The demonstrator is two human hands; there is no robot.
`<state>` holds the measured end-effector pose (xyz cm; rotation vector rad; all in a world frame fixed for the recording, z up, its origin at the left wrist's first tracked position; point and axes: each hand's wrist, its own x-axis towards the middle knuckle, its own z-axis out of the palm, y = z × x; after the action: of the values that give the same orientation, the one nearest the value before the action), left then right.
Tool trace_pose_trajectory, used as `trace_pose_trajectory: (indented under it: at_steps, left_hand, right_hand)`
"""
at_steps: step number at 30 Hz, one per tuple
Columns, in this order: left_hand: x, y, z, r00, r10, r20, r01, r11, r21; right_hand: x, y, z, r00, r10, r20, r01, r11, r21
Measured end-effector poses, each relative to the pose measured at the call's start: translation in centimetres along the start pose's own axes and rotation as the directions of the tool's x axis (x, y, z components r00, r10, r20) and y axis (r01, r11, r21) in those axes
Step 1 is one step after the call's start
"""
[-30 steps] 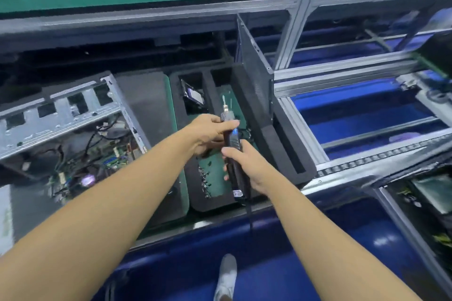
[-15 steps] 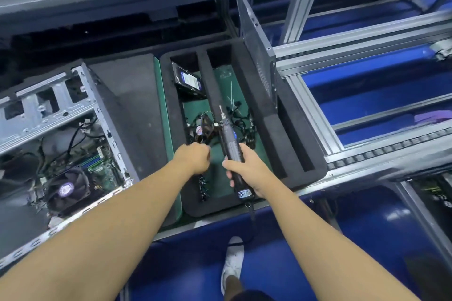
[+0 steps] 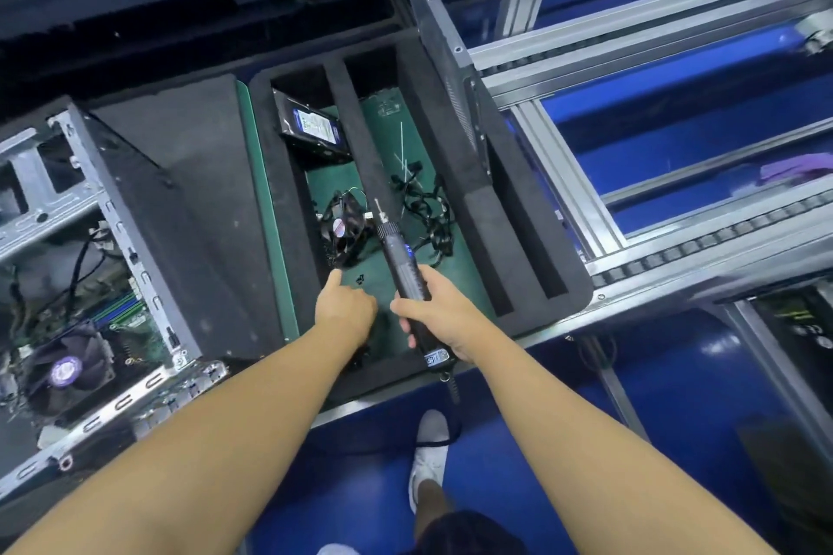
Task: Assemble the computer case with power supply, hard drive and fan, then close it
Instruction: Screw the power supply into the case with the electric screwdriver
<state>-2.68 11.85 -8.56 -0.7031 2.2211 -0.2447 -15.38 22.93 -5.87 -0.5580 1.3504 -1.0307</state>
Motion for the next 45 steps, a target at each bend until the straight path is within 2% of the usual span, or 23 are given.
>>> trace_pose_trajectory:
  at_steps: [7, 9, 11, 12, 13, 14, 15, 16, 17, 18, 19, 20, 22, 26, 29, 38, 45]
  left_hand:
    - [-0.1, 0.8, 1.0, 1.000, 0.005, -0.021, -0.003, 0.996, 0.092]
    - [-0.1, 0.6, 0.7, 1.000, 0.006, -0.020, -0.005, 0.998, 0.060]
    - [0.3, 0.1, -0.2, 0.999, -0.039, -0.017, 0.037, 0.991, -0.125]
    - [0.5, -0.4, -0.7, 0.996, -0.083, -0.018, 0.072, 0.937, -0.341]
    - [0.5, -1.1, -1.7, 0.989, -0.145, -0.002, 0.111, 0.765, -0.634]
    - [0.3, -2.0, -2.9, 0.978, -0.202, 0.045, 0.131, 0.437, -0.890]
    - [0.2, -3.0, -4.0, 0.965, -0.240, 0.107, 0.118, 0.030, -0.993]
    - [0.0, -4.2, -5.2, 0.954, -0.246, 0.173, 0.083, -0.337, -0.938]
    - [-0.5, -5.5, -6.4, 0.956, -0.202, 0.213, 0.045, -0.615, -0.787]
    - [-0.9, -6.9, -7.4, 0.967, -0.154, 0.205, 0.001, -0.797, -0.604]
    - [-1.4, -8.1, -8.3, 0.980, -0.123, 0.155, -0.040, -0.892, -0.450]
    - [-2.2, -9.3, -9.1, 0.990, -0.109, 0.086, -0.073, -0.934, -0.350]
    - [-4.3, -11.3, -10.3, 0.993, -0.118, -0.028, -0.122, -0.960, -0.253]
    - [-8.9, -13.7, -11.2, 0.976, -0.167, -0.142, -0.171, -0.985, -0.013]
    - [-12.0, -14.7, -10.8, 0.958, -0.196, -0.211, -0.182, -0.980, 0.082]
    - [-20.1, -15.5, -6.3, 0.906, -0.271, -0.326, -0.264, -0.962, 0.064]
    - [-26.1, -15.6, -1.7, 0.916, -0.274, -0.294, -0.268, -0.962, 0.060]
  right_hand:
    - [-0.3, -0.1, -0.2, 1.000, 0.000, 0.015, 0.000, 1.000, -0.017]
    - [-0.3, -0.1, -0.2, 1.000, -0.004, 0.014, 0.004, 1.000, -0.006]
    - [-0.3, -0.2, -0.2, 1.000, -0.014, 0.017, 0.013, 1.000, 0.015]
    - [-0.3, -0.3, -0.1, 1.000, -0.021, 0.019, 0.020, 0.999, 0.027]
    - [-0.3, -0.4, 0.0, 0.999, -0.027, 0.022, 0.026, 0.999, 0.040]
    - [-0.4, -0.7, 0.1, 0.999, -0.033, 0.030, 0.031, 0.998, 0.056]
    - [-0.4, -1.0, 0.3, 0.998, -0.042, 0.043, 0.039, 0.996, 0.079]
    - [-0.5, -1.5, 0.5, 0.997, -0.054, 0.060, 0.048, 0.993, 0.105]
    - [-0.6, -2.2, 0.8, 0.994, -0.070, 0.078, 0.059, 0.990, 0.129]
    - [-0.7, -3.0, 1.1, 0.991, -0.088, 0.096, 0.073, 0.986, 0.148]
    - [-0.8, -3.9, 1.5, 0.987, -0.107, 0.118, 0.088, 0.984, 0.157]
    - [-1.1, -4.9, 1.9, 0.981, -0.127, 0.145, 0.104, 0.983, 0.154]
    - [-1.8, -6.6, 2.9, 0.964, -0.162, 0.212, 0.140, 0.983, 0.118]
    - [-3.9, -9.1, 5.6, 0.935, -0.216, 0.280, 0.215, 0.976, 0.035]
    - [-5.8, -10.2, 8.1, 0.932, -0.246, 0.267, 0.246, 0.969, 0.034]
    - [-11.1, -9.2, 14.7, 0.934, -0.249, 0.256, 0.275, 0.959, -0.070]
    - [-15.3, -6.4, 20.9, 0.927, -0.273, 0.257, 0.310, 0.943, -0.119]
